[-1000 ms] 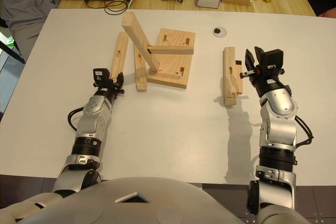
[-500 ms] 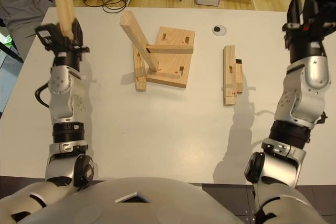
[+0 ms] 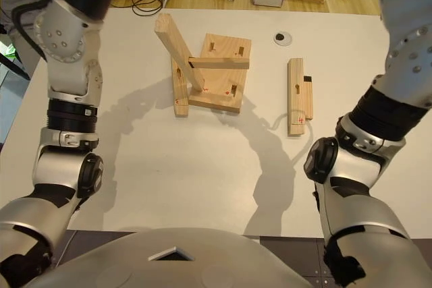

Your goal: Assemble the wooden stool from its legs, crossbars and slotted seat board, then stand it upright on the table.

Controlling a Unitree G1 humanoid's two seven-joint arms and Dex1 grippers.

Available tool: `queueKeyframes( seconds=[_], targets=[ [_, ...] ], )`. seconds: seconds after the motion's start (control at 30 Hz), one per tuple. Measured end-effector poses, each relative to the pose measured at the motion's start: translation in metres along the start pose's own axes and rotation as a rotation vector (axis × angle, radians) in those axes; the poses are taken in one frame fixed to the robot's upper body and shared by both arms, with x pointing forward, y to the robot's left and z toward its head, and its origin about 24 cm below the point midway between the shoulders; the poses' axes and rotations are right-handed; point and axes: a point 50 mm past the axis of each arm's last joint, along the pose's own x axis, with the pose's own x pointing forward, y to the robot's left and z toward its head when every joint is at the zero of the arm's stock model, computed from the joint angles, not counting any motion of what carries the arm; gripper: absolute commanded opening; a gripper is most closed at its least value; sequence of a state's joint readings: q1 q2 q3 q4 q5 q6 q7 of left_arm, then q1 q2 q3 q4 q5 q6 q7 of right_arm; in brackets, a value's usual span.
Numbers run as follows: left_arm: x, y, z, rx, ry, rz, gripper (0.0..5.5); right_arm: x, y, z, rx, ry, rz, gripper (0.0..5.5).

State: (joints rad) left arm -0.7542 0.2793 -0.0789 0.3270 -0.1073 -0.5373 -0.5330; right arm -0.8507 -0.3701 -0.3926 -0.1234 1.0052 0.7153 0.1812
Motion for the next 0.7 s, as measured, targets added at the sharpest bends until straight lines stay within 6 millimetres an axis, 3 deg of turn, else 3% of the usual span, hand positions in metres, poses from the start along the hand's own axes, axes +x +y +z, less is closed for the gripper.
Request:
queueKeyframes(
  seconds=[0.07, 0.17, 0.23, 0.33, 0.47, 0.7],
  targets=[
    [0.003, -0.009, -0.001, -0.033, -0.012, -0.046, 2.05, 0.004, 0.006, -0.009, 0.06, 0.049, 0.03, 3.18],
    [0.003, -0.011, 0.0, -0.066, -0.037, -0.07, 2.05, 0.006, 0.02, -0.01, 0.133, 0.049, 0.132, 3.18],
    [0.008, -0.023, 0.0, -0.089, -0.052, -0.13, 2.05, 0.006, 0.029, -0.01, 0.153, 0.041, 0.202, 3.18],
    [0.009, -0.025, 0.0, -0.097, -0.058, -0.143, 2.05, 0.003, 0.04, -0.003, 0.162, 0.004, 0.291, 3.18],
    [0.008, -0.026, -0.002, -0.126, -0.057, -0.13, 2.05, -0.001, 0.036, 0.01, 0.174, -0.097, 0.286, 3.18],
    [0.003, -0.028, -0.003, -0.135, -0.049, -0.123, 2.05, -0.004, 0.033, 0.018, 0.166, -0.136, 0.272, 1.94]
  ],
)
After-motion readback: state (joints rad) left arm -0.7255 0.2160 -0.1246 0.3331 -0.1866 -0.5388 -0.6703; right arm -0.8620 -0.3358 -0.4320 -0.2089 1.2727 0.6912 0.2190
